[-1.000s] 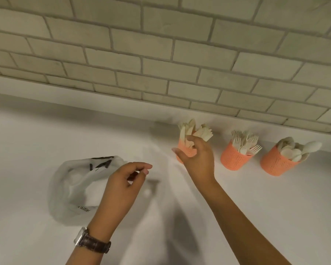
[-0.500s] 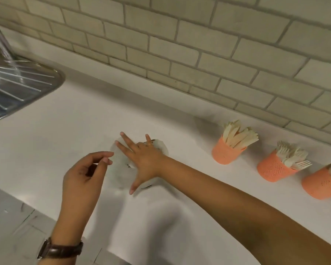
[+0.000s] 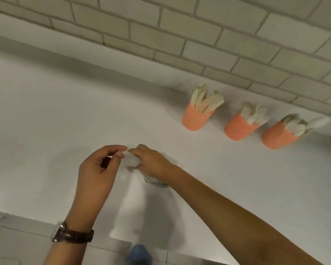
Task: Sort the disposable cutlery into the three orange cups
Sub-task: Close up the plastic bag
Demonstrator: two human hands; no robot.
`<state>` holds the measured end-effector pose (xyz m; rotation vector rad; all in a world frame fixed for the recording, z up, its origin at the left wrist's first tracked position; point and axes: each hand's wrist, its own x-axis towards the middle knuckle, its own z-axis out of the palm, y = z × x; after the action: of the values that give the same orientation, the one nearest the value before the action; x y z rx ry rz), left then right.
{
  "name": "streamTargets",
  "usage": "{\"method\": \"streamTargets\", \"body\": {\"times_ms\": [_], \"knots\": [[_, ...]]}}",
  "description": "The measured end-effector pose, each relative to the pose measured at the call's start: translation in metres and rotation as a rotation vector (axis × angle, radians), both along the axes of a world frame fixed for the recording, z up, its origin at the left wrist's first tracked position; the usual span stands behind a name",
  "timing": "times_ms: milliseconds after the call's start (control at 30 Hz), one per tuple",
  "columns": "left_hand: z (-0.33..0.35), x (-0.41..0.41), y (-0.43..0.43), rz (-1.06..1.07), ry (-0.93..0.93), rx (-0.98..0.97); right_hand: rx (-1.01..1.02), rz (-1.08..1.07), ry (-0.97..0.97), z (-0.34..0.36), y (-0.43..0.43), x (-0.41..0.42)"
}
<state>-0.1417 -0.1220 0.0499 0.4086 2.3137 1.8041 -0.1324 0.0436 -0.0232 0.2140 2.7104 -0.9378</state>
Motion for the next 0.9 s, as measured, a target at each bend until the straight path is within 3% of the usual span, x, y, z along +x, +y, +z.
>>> {"method": "streamTargets", "body": {"times_ms": [200,433,667,900], "knots": [[-0.015,0.074,0.073,-0.335,0.008,-0.028,-0.105,-0.686,0.215,0.001,0.078,0.191],[-0.039,0.243,0.144,-0.757,-0.015,-0.074,-0.282,-1.337,0.384,0.02,0.089,0.427],[-0.088,0.416,0.158,-0.993,-0.066,-0.149,-0.319,-1.605,0.367,-0.037,0.059,0.609],[-0.184,0.507,0.169,-1.098,-0.26,-0.39,-0.413,-1.854,0.135,-0.131,0.071,0.691]]}}
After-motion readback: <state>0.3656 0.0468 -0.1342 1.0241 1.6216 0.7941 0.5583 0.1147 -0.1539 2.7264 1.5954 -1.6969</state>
